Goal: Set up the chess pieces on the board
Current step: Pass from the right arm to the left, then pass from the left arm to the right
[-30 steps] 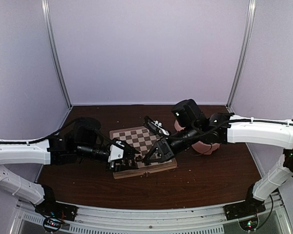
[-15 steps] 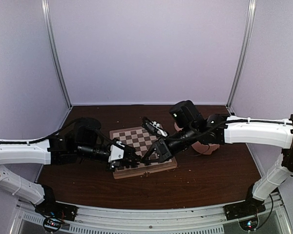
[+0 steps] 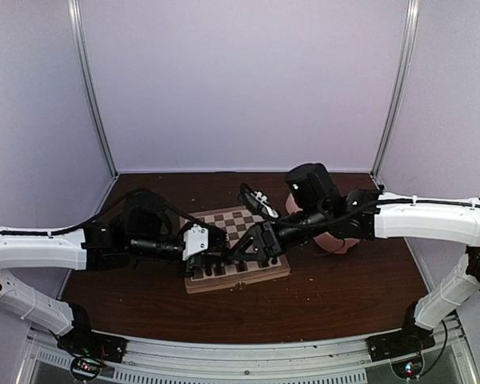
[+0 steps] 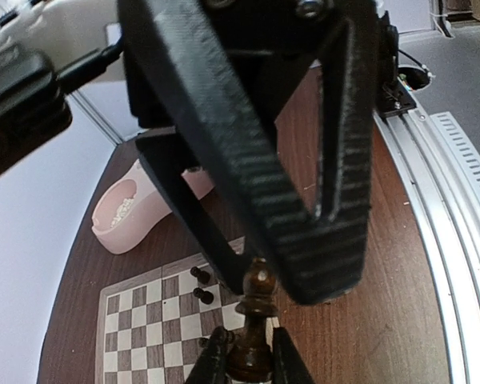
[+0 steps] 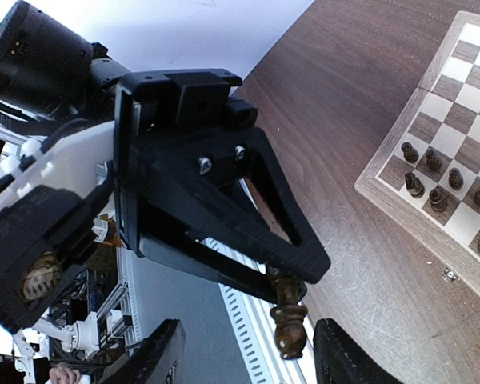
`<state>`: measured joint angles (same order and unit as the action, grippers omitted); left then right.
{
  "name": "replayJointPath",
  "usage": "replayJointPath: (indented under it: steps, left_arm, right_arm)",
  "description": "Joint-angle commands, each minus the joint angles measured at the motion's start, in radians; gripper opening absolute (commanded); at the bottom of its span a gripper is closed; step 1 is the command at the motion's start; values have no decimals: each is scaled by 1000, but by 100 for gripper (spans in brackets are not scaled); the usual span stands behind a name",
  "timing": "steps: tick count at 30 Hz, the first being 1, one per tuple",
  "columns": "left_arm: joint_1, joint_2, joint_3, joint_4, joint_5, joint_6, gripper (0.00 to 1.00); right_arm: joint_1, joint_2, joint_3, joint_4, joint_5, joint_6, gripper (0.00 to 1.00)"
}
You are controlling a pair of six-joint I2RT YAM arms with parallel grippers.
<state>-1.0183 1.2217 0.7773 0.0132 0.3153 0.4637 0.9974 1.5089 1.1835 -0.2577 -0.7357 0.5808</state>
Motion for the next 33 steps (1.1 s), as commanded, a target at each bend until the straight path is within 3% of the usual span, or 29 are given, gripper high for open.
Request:
replayJointPath:
  steps: [1, 9, 13, 20, 33]
  left_arm:
    - [-6, 27, -7, 149, -71, -144, 5]
    - [-6, 39, -57, 352, -120, -377, 7]
    - [-6, 39, -70, 404, -104, -413, 8]
    - [-5, 41, -56, 390, -90, -410, 9]
    - [-6, 35, -53, 376, -73, -401, 9]
  right_arm:
    - [4, -85, -54, 127, 123, 48, 59]
    - [7, -165, -143, 207, 324, 123, 58]
    - [8, -188, -183, 252, 385, 152, 49]
    - [10, -177, -186, 294, 350, 152, 32]
    - [10, -141, -160, 306, 317, 145, 26]
